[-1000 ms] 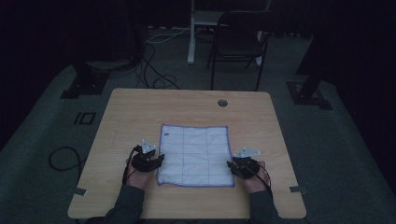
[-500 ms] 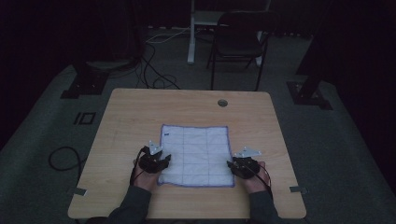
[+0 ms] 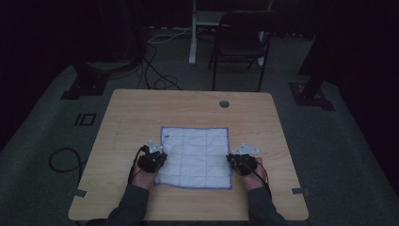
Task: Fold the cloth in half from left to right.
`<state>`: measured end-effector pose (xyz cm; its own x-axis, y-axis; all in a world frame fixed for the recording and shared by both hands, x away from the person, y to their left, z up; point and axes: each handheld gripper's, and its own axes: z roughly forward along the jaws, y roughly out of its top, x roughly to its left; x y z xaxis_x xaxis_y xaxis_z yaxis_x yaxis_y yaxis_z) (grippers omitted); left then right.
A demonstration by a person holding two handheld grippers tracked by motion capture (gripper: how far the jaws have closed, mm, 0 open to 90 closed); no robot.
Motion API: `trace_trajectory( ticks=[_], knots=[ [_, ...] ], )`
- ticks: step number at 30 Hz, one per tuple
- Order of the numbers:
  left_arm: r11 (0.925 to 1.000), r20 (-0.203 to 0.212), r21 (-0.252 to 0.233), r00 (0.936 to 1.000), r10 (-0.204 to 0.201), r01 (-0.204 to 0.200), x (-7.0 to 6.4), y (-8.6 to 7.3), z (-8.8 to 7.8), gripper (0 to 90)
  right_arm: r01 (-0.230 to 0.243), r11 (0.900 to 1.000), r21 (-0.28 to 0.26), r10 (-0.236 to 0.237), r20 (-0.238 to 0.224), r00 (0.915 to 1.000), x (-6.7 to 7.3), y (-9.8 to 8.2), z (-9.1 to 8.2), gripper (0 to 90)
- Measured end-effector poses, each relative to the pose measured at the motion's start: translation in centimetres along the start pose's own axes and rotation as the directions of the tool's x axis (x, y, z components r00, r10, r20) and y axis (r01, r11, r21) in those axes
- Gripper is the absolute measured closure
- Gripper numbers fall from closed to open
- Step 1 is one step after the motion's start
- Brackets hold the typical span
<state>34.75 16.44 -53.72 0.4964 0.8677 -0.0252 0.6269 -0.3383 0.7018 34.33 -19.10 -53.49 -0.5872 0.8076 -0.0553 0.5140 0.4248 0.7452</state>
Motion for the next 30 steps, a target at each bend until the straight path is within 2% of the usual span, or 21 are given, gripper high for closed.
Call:
trace_trajectory(
  ticks=[2,7,9,12,19,30],
  knots=[
    [1.0000,-0.003,-0.002,1.0000,0.002,-0.002,0.2,-0.1,-0.1,85.8,0.002,1.000,0.003,-0.002,-0.004,1.0000,0.0,0.1,0.4,83.3],
    [0.9999,0.000,-0.009,1.0000,-0.010,0.010,0.8,-0.3,-0.2,86.0,-0.036,0.999,0.012,0.036,-0.034,0.9988,-0.5,-0.2,1.1,81.6],
    [0.9999,-0.003,-0.013,1.0000,-0.005,0.005,0.7,-0.4,-0.2,86.1,-0.034,0.999,0.014,0.034,-0.031,0.9989,-0.5,-0.2,1.1,81.1],
    [0.9995,0.002,-0.018,0.9997,-0.024,0.024,0.8,-0.4,-0.2,86.4,-0.029,1.000,0.012,0.029,-0.025,0.9993,-0.4,-0.2,1.1,80.6],
    [0.9994,0.004,-0.022,0.9997,-0.026,0.026,0.6,-0.2,-0.4,86.4,-0.046,0.999,0.002,0.046,-0.030,0.9985,-0.5,-0.4,1.1,80.1],
    [0.9981,0.011,-0.062,0.9999,0.004,-0.003,0.2,1.2,-1.6,86.5,-0.046,0.999,-0.001,0.046,-0.024,0.9987,-0.5,-0.4,1.1,79.5]
  ],
)
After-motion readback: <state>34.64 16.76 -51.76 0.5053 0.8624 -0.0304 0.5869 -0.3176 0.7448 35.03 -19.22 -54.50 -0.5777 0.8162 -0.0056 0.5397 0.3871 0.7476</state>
